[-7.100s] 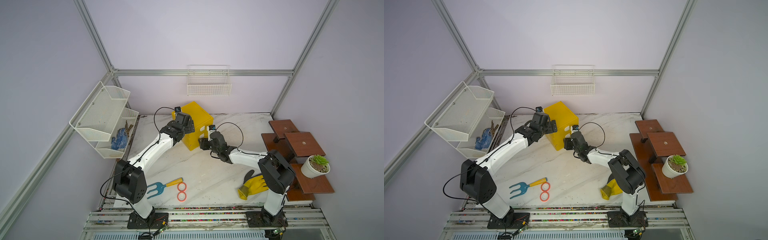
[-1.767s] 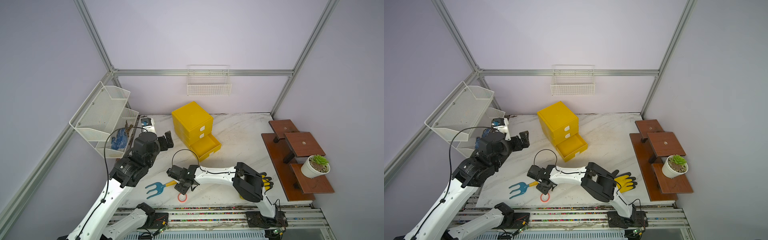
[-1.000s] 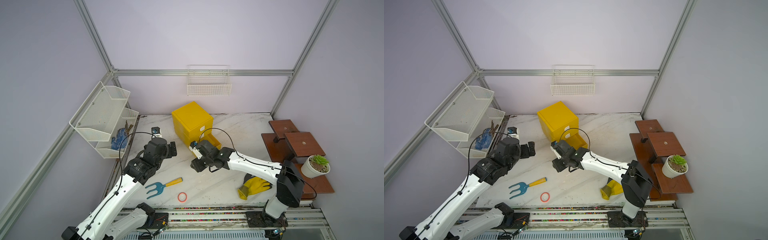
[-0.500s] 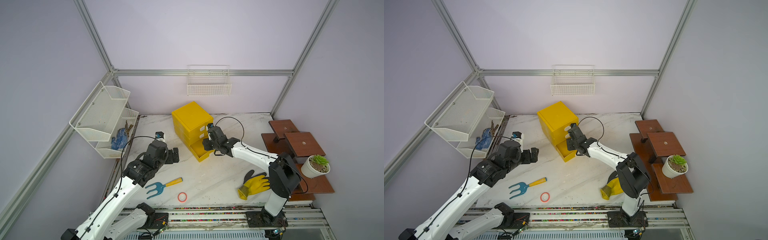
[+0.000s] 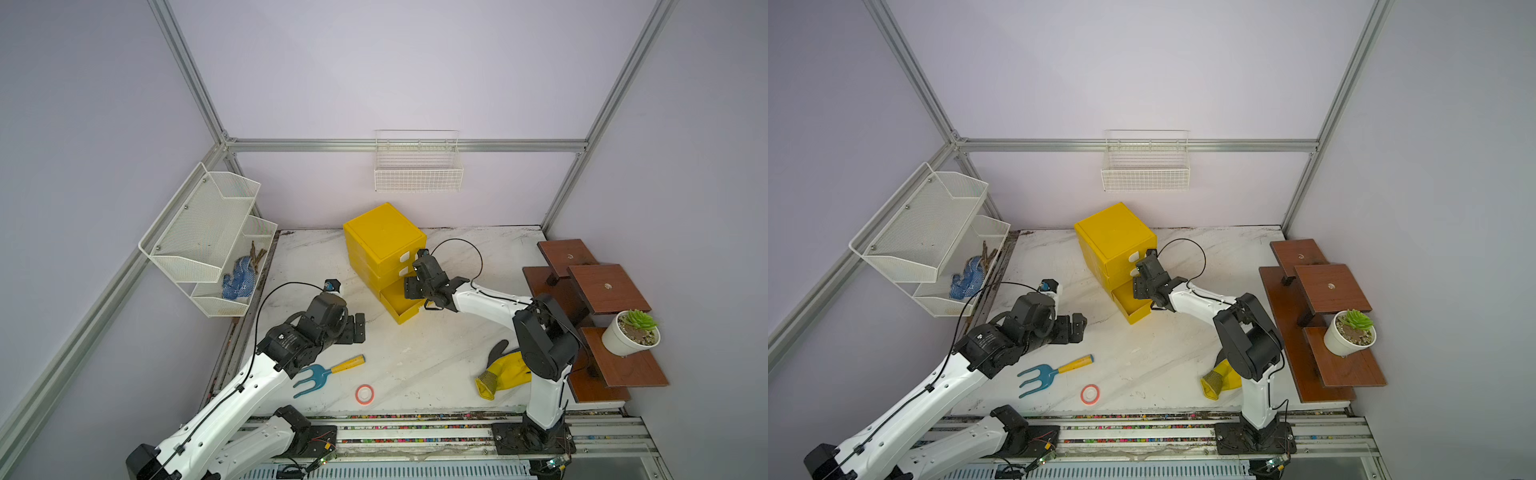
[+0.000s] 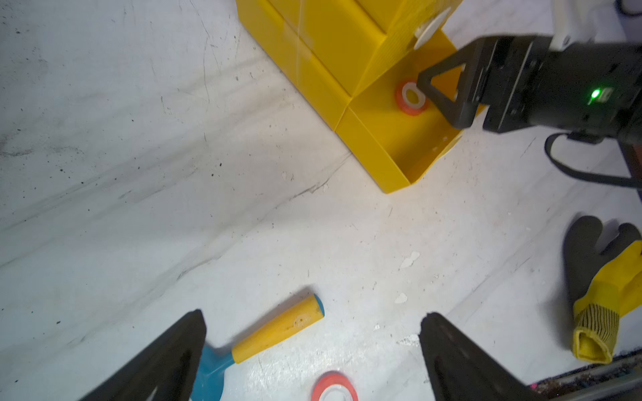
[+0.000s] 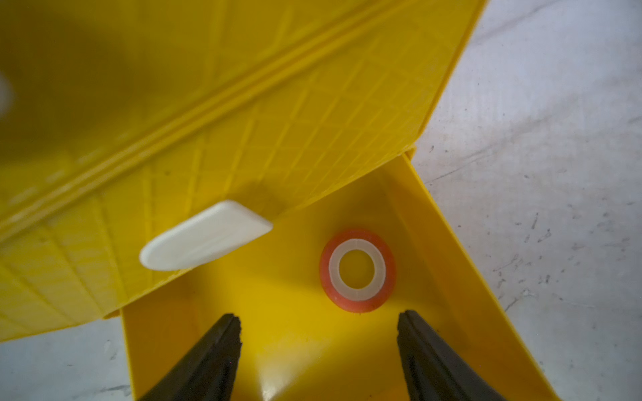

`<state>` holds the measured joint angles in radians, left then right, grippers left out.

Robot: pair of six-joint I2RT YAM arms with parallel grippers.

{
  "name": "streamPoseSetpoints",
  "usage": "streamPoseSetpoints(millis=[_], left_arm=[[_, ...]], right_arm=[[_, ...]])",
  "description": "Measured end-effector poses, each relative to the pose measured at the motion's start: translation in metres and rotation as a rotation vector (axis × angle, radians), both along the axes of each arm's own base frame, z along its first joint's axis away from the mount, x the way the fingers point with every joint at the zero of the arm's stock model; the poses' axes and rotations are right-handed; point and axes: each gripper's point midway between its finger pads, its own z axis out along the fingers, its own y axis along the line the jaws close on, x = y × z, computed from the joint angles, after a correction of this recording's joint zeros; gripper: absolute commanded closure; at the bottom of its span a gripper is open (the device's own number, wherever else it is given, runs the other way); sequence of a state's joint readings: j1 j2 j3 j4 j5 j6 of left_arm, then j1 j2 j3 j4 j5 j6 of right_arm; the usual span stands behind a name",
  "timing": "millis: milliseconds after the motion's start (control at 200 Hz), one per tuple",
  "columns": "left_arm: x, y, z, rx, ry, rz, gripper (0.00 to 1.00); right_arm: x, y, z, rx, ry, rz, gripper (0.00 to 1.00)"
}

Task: Place the transparent tape into the drawer according to color
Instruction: Place the tape in the drawer.

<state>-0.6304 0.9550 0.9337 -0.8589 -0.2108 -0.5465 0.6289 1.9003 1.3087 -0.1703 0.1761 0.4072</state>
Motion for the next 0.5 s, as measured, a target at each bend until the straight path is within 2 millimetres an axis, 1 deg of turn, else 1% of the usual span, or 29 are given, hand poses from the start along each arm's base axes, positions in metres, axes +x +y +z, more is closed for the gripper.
streamPoseSetpoints(millis=[130,225,320,410,500], left_arm=[[-0.009,-0.01,-0.01,0.024,0.042,-0.035,0.0],[-0.016,-0.016,-0.015,0.035,0.065,-0.062,0.0],[-0.024,-0.024,-0.023,0.05,0.1,-0.095,0.0],[-0.034,-0.031,-0.037,0.079,0.155,-0.135,0.0],[-0.047,-0.037,-0.055,0.122,0.231,-0.182,0.0]], right_arm=[[-0.009,0.0,0.013,0.033,-0.006,0.025,0.19],[-0.018,0.0,0.029,0.067,-0.022,0.043,0.19],[-0.031,-0.006,0.043,0.099,-0.038,0.055,0.19],[-0.046,-0.013,0.048,0.118,-0.039,0.065,0.19],[-0.06,-0.021,0.042,0.122,-0.026,0.068,0.19]])
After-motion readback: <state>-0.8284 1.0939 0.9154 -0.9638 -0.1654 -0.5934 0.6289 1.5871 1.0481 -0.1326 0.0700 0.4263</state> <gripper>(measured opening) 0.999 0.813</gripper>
